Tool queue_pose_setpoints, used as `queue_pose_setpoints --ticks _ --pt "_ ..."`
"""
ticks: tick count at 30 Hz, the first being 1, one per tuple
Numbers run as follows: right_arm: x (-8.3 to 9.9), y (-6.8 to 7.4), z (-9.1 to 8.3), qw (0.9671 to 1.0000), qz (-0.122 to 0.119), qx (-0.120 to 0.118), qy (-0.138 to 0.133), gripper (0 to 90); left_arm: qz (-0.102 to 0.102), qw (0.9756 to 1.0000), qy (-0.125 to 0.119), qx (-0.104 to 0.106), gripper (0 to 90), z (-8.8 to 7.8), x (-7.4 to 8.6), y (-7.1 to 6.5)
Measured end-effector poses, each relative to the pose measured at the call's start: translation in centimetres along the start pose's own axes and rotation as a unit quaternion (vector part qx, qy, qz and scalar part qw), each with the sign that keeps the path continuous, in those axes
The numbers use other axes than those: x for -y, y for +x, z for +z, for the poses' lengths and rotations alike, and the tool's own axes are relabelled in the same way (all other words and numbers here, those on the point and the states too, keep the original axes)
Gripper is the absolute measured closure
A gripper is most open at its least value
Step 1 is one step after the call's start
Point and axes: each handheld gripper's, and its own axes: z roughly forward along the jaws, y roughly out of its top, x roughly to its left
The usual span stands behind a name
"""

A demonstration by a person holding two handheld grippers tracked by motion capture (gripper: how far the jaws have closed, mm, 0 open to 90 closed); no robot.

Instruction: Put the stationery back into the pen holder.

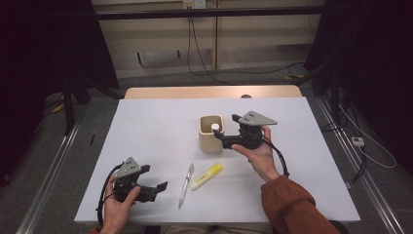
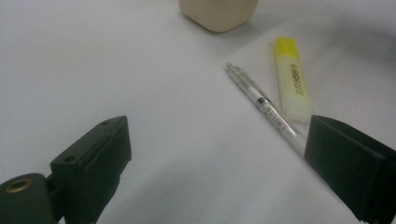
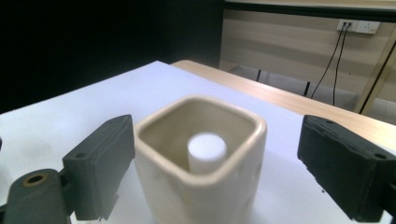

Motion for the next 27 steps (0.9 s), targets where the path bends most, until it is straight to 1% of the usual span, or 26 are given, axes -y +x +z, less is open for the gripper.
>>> queue_pose_setpoints --ticks 2,7,11,16,17,19,20,22,24,25,27 --pt "0.2 0.0 -0.6 1.0 -0.001 0.003 0.007 10.1 0.0 1.0 0.0 -0.001 7.3 0.0 0.0 0.0" --pt "1.3 0.0 -2.5 0.9994 -0.015 0.007 0.029 8.5 0.0 1.0 0.001 -0.002 7.3 0.0 0.0 0.0" --pt "2.4 -0.2 -4.0 0.999 -0.014 0.013 0.041 7.4 0.002 1.0 0.001 -0.002 7.3 0.1 0.0 0.0" --pt "3.5 -0.7 -5.8 0.9989 -0.006 0.018 0.043 7.1 0.001 1.0 0.002 0.001 6.4 0.2 0.0 -0.2" --pt "3.8 -0.7 -6.2 0.9987 -0.005 0.021 0.045 7.1 0.005 1.0 0.003 0.004 6.3 0.3 -0.1 -0.3" --pt "4.5 -0.9 -6.8 0.9984 -0.005 0.026 0.05 7.2 0.012 0.9999 0.004 0.001 6.2 0.3 -0.2 -0.5" --pt "4.9 -0.9 -7.2 0.9981 -0.002 0.027 0.056 7.1 0.013 0.9999 0.002 0.002 6.2 0.3 -0.2 -0.6" --pt "5.5 -0.9 -7.7 0.9978 -0.001 0.026 0.061 7.0 0.012 0.9999 -0.003 0.008 6.2 0.3 -0.2 -0.6" --pt "6.1 -0.8 -8.4 0.9974 -0.001 0.027 0.067 7.0 0.011 0.9999 0.0 0.01 6.2 0.3 -0.2 -0.6" --pt "6.2 -0.8 -8.6 0.9974 0.0 0.028 0.067 7.0 0.008 0.9999 0.0 0.011 6.2 0.4 -0.2 -0.7" --pt "6.6 -0.8 -9.2 0.9974 0.0 0.029 0.066 7.0 0.008 0.9999 0.001 0.01 6.2 0.4 -0.2 -0.8"
